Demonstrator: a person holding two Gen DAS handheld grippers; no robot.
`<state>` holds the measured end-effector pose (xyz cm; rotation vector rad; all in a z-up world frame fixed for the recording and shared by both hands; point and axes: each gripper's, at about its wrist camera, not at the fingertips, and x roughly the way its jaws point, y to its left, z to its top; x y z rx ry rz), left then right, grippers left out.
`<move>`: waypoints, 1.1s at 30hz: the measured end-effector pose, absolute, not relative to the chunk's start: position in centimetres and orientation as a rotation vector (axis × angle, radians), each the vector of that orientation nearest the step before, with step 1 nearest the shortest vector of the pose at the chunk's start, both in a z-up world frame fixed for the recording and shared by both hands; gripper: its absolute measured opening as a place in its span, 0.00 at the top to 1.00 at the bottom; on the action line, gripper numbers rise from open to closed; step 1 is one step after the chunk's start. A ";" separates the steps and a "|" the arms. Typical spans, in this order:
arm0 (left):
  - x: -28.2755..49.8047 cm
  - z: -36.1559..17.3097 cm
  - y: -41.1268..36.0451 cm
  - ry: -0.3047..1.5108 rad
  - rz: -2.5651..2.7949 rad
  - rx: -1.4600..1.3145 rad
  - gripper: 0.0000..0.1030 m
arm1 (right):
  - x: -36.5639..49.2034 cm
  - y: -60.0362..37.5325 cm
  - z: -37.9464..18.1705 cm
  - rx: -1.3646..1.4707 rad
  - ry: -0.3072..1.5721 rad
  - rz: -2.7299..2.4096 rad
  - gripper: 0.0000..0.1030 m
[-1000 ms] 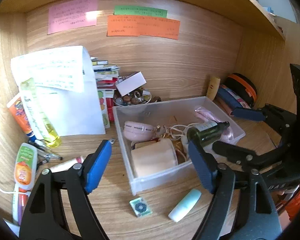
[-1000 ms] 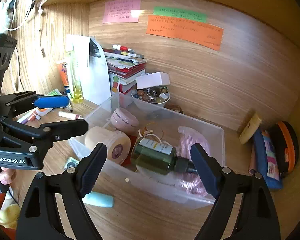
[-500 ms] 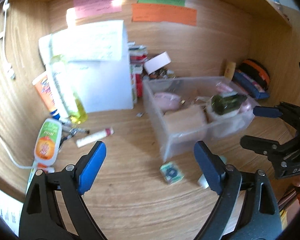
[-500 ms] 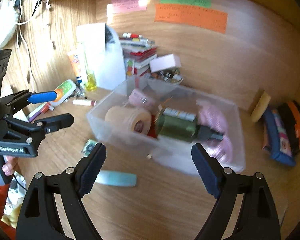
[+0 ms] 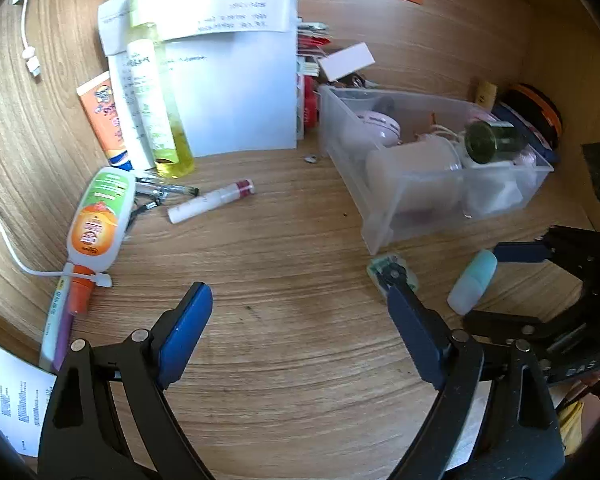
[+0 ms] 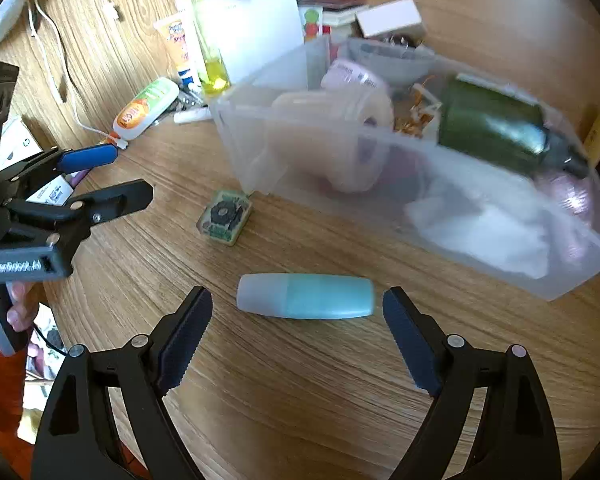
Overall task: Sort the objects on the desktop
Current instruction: 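Grasp mint-green tube with right gripper while left gripper grasps green square badge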
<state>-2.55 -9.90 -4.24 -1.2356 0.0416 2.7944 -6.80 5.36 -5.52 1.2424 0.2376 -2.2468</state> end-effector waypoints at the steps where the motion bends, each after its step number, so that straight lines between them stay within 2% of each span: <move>1: -2.6 -4.3 -9.7 0.045 2.787 -1.236 0.13 | -7.0 5.2 -5.8 1.252 0.235 -2.244 0.17; 5: -2.9 -4.5 -8.5 0.064 2.758 -1.238 0.13 | -7.1 5.0 -6.2 1.245 0.228 -2.262 0.18; 7: -3.1 -4.7 -7.9 0.070 2.743 -1.238 0.13 | -7.0 5.1 -6.1 1.236 0.224 -2.267 0.31; 15: -4.7 -5.1 -5.7 0.083 2.709 -1.256 0.14 | -6.8 7.1 -5.7 1.223 0.177 -2.276 0.31; 17: -5.1 -5.2 -5.2 0.092 2.705 -1.257 0.19 | -6.8 8.2 -5.3 1.217 0.155 -2.297 0.31; 19: -5.7 -5.5 -4.6 0.084 2.684 -1.279 0.31 | -6.8 9.3 -4.9 1.207 0.143 -2.321 0.31; 21: -6.3 -5.9 -4.4 0.067 2.669 -1.304 0.36 | -6.8 10.2 -4.5 1.199 0.130 -2.343 0.31; 27: -7.4 -6.7 -4.2 0.060 2.634 -1.375 0.76 | -6.4 11.8 -3.6 1.148 0.126 -2.403 0.31; 33: -7.2 -6.6 -4.1 0.056 2.641 -1.371 0.77 | -6.7 13.0 -3.1 1.133 0.090 -2.414 0.31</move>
